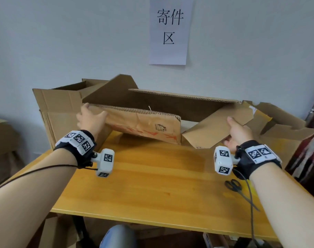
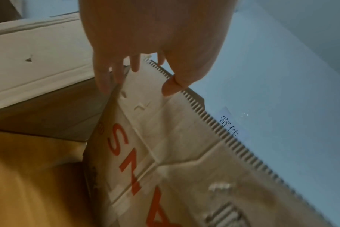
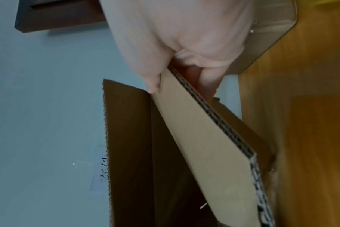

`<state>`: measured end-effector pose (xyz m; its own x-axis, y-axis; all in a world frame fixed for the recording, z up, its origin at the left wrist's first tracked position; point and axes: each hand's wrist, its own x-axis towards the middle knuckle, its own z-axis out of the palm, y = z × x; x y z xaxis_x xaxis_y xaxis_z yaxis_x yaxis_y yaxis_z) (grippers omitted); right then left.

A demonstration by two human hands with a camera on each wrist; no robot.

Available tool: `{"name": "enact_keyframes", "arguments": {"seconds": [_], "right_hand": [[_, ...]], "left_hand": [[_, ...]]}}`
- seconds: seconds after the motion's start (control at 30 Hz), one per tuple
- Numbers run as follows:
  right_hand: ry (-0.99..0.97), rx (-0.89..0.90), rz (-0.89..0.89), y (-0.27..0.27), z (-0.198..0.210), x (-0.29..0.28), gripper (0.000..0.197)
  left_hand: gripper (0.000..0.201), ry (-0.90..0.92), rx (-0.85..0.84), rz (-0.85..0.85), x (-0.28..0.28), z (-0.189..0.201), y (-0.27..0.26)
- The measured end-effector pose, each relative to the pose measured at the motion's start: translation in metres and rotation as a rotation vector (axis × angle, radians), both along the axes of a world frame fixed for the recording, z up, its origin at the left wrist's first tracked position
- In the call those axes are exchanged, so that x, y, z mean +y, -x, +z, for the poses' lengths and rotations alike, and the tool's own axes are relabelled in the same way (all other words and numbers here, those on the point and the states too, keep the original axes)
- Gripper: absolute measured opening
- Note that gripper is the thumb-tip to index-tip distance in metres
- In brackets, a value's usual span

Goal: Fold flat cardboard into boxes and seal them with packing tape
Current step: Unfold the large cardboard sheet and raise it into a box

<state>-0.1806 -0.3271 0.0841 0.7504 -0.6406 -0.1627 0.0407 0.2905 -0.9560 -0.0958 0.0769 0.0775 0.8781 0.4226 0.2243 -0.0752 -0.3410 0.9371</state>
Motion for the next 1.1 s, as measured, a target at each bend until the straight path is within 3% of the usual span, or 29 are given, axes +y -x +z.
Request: {"name": "enact_keyframes", "arguments": {"seconds": [0.2, 0.4, 0.53, 0.7, 0.87, 0.93, 1.1], "right_hand": [[-0.129, -0.115, 0.049, 0.007, 0.024, 0.004, 0.022], [-0.346, -0.263, 0.088, 0.006, 0.056, 0.009, 0.017], [-0.405, -0.283, 0.126, 0.005, 0.056, 0.000, 0.035], [-0.363, -0.260, 0.115, 0.008, 0.042, -0.008, 0.036], [-0.569, -0.592, 0.146, 0.003, 0.029, -0.019, 0.058], [-0.514, -0.602, 0.166, 0.002, 0.031, -0.019, 0.055], [-0.244, -0.411, 0.157, -0.003, 0.022, 0.001, 0.033]], "left_hand": [[0.073, 0.076, -0.149, -0.101, -0.014, -0.002, 0.001], [0.077, 0.116, -0.128, -0.150, -0.028, 0.008, -0.008], [0.075, 0.107, -0.096, -0.164, -0.037, 0.002, -0.016], [0.080, 0.151, -0.045, -0.245, -0.043, -0.009, -0.023], [0.082, 0.151, -0.030, -0.267, -0.051, -0.016, -0.030], [0.082, 0.153, -0.029, -0.266, -0.054, -0.018, -0.033], [0.083, 0.137, -0.003, -0.273, -0.061, -0.026, -0.036]]}}
